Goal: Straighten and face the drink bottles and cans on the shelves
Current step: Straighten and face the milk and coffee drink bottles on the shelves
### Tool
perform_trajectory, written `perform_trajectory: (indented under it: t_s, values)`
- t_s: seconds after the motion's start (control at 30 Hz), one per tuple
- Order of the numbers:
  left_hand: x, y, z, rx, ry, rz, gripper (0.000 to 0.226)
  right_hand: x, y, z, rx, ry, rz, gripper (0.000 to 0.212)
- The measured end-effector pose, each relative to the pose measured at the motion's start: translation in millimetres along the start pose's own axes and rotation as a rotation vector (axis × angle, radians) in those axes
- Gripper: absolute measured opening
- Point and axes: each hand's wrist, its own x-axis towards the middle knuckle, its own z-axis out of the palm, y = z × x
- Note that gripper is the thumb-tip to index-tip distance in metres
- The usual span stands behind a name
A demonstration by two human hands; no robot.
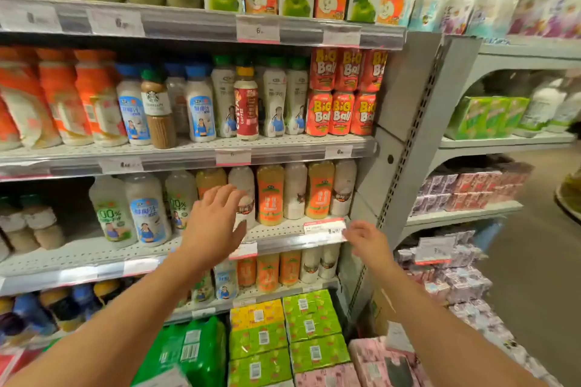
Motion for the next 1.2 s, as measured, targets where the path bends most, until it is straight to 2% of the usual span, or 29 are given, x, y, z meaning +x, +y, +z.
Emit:
perform_trajectory:
  t_s: [0.13,0.23,0.33,0.47,0.53,0.6,0.7,0.73,0.8,0.9,0.97,1.07,1.2]
  values:
    - [59,-31,30,0.074,-0.077,-0.094,0.088,52,-28,20,-0.020,0.065,-0.029,0.047]
    - [92,-53,62,0.160,-0.034,-0.115,0.107,95,-39,40,-0.020,0.081,-0.069,0.056]
    - [102,-63,89,0.222,0.082,-0.102,0.106,144,-41,60,-0.104,0.127,-0.144,0.047]
    - [108,-70,111,0.285,0.206,-0.098,0.103,203,-51,81,-0.337,0.240,-0.106,0.027]
    - [109,-72,116,0.303,0.252,-0.099,0.106,224,-52,90,-0.381,0.198,-0.028,0.032]
    - [109,-72,119,0.323,0.257,-0.114,0.110,237,-49,93,-0.460,0.114,0.062,0.018]
    - [108,-69,119,0.340,0.249,-0.137,0.111,244,-55,88,-0.569,0.090,0.055,0.029]
    - [108,-69,118,0.345,0.243,-0.141,0.110,245,-56,86,-0.496,0.103,0.081,0.029]
    - [107,-69,116,0.343,0.245,-0.145,0.105,245,-52,85,-0.524,0.124,0.053,0.026]
    - [105,-66,111,0.354,0.222,-0.144,0.103,225,-46,82,-0.238,0.243,-0.070,0.010]
    - [104,-65,107,0.359,0.207,-0.147,0.103,202,-39,77,-0.119,0.187,-0.172,0.023]
    - [103,-65,101,0.347,0.180,-0.150,0.101,176,-28,65,-0.133,0.126,-0.337,0.025]
    - [101,-62,92,0.317,0.129,-0.159,0.098,159,-13,46,-0.202,0.120,-0.377,0.034]
